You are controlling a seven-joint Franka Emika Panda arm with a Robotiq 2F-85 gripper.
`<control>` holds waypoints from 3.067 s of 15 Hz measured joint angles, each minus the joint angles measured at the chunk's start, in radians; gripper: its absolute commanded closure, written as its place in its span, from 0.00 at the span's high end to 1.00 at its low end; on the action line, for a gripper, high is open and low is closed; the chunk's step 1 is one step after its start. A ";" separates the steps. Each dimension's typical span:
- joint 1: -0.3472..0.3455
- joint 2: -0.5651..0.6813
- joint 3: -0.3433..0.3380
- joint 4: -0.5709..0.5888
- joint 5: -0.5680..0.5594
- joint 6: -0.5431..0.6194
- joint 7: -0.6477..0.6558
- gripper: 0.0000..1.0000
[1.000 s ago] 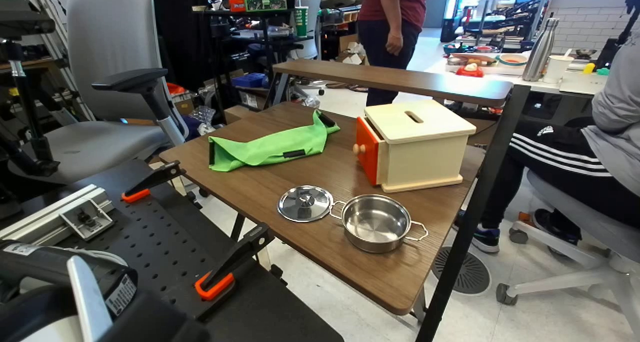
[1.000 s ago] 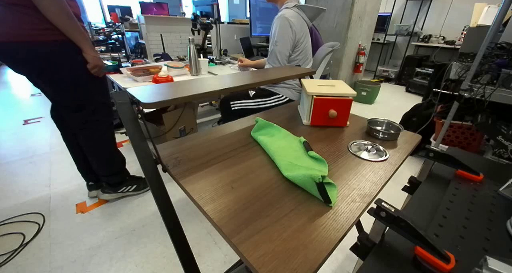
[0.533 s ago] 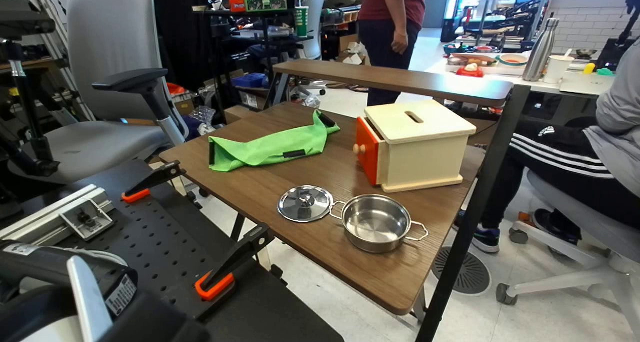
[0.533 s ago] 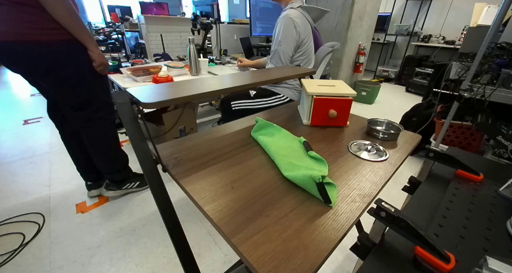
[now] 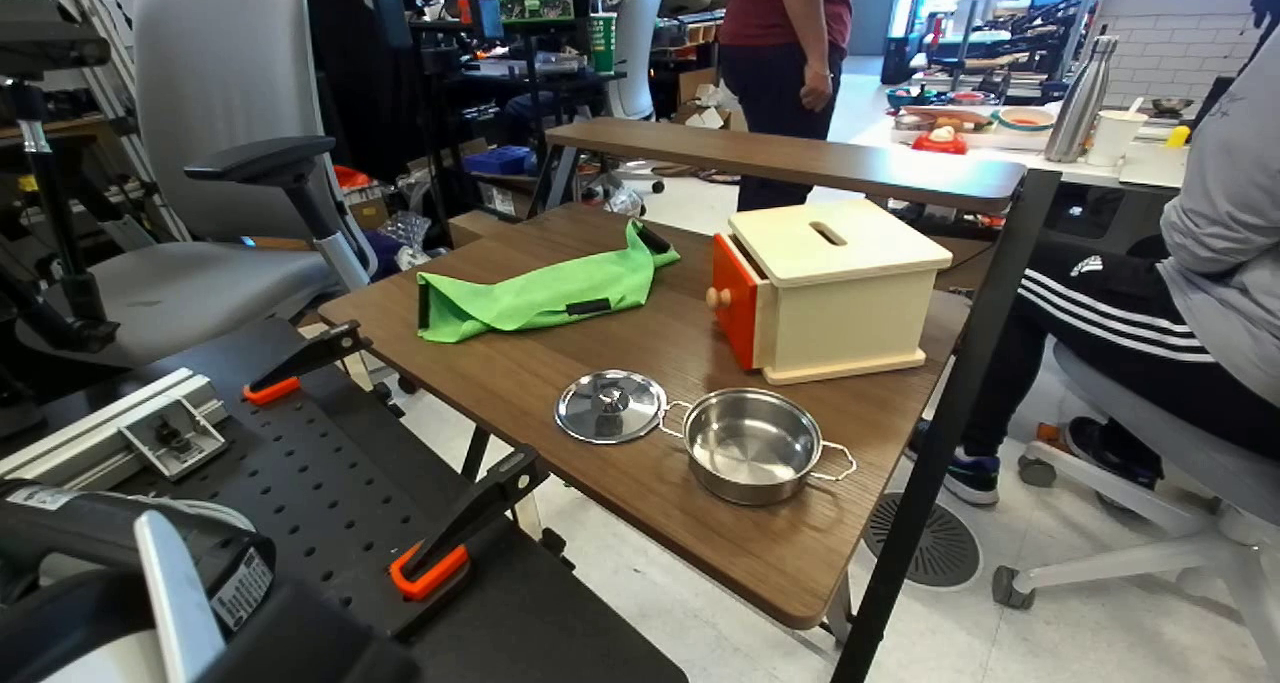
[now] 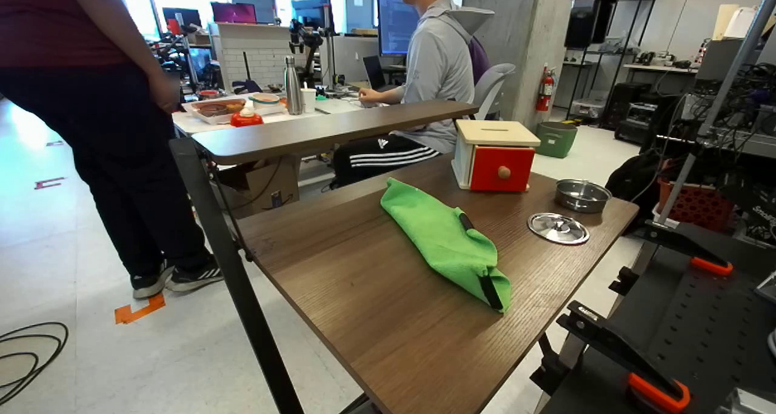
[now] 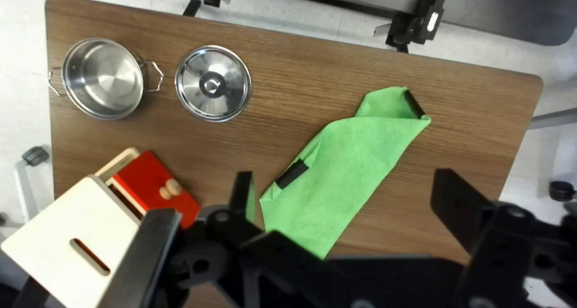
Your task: Unfold the green cloth
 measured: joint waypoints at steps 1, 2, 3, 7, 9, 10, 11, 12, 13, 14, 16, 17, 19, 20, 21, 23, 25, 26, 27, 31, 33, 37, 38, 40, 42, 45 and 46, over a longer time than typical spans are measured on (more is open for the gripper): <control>-0.001 0.010 0.000 -0.015 -0.007 0.050 0.000 1.00; -0.002 0.022 0.000 -0.029 -0.013 0.097 0.000 1.00; -0.003 0.035 -0.001 -0.039 -0.016 0.138 0.000 1.00; -0.006 0.111 -0.008 -0.044 -0.016 0.219 0.000 1.00; -0.008 0.157 -0.016 -0.032 -0.002 0.226 0.006 1.00; -0.009 0.182 -0.019 -0.022 0.011 0.226 0.019 1.00; -0.010 0.207 -0.022 -0.010 0.020 0.228 0.036 1.00; -0.012 0.231 -0.026 0.002 0.030 0.234 0.057 1.00; -0.013 0.253 -0.029 0.013 0.042 0.241 0.076 1.00; -0.016 0.274 -0.031 0.021 0.058 0.258 0.096 1.00; -0.019 0.314 -0.034 0.036 0.070 0.288 0.150 1.00; -0.020 0.334 -0.037 0.042 0.071 0.298 0.179 1.00; -0.020 0.369 -0.042 0.059 0.071 0.311 0.229 1.00; -0.020 0.386 -0.046 0.069 0.071 0.312 0.251 1.00; -0.020 0.403 -0.050 0.081 0.071 0.312 0.271 1.00; -0.020 0.439 -0.057 0.108 0.071 0.311 0.303 1.00; -0.020 0.477 -0.062 0.137 0.071 0.311 0.325 1.00; -0.020 0.497 -0.064 0.152 0.071 0.310 0.333 1.00; -0.020 0.516 -0.065 0.167 0.071 0.309 0.340 1.00; -0.017 0.592 -0.071 0.225 0.070 0.308 0.363 1.00; -0.011 0.628 -0.075 0.252 0.070 0.308 0.372 1.00; -0.007 0.691 -0.076 0.304 0.070 0.307 0.373 1.00; -0.005 0.706 -0.076 0.317 0.070 0.307 0.373 1.00; -0.003 0.736 -0.076 0.343 0.070 0.307 0.373 1.00; -0.001 0.763 -0.076 0.368 0.070 0.307 0.373 1.00; 0.001 0.800 -0.076 0.402 0.070 0.307 0.373 1.00; 0.002 0.810 -0.077 0.412 0.070 0.307 0.373 1.00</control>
